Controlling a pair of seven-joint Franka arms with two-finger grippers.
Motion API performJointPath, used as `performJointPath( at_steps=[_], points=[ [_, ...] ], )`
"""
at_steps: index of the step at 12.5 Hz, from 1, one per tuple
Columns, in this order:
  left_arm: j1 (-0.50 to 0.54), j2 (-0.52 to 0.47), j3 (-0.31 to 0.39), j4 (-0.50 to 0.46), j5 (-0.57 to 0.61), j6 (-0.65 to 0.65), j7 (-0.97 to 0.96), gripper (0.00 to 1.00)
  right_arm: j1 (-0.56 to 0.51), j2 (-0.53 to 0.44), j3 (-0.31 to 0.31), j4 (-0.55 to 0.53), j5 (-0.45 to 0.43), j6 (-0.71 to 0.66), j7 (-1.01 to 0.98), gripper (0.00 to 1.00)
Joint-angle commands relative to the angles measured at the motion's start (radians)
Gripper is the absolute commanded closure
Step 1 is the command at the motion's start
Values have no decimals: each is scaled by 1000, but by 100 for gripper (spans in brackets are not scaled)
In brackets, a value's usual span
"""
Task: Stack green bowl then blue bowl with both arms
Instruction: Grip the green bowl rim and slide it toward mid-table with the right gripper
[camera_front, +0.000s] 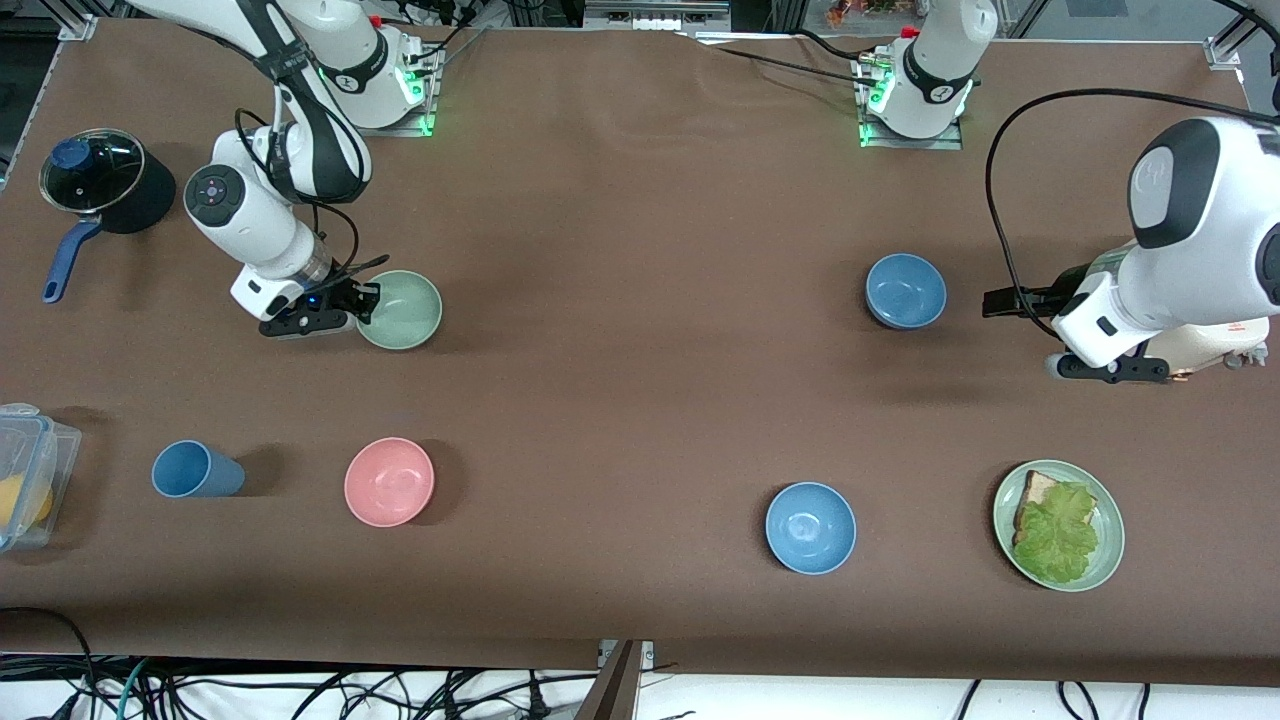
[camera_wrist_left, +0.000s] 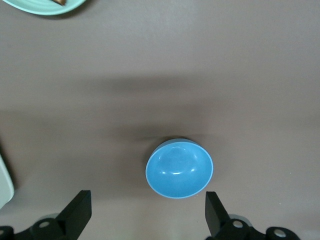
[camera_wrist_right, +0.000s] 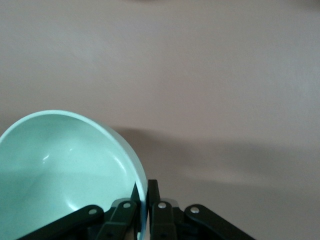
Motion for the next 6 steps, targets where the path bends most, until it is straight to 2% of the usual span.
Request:
performJointPath(
  at_steps=[1,3,6],
  points=[
    [13,-65,22,-127,-39,78,82,0,34,39,65,224,14,-208,163,100],
    [13,-67,22,-154,-39,93,82,0,136,133,65,382,16,-267,327,100],
    [15,-71,22,-196,-41,122,86,0,308,276,65,522,13,-231,640,100]
  ],
)
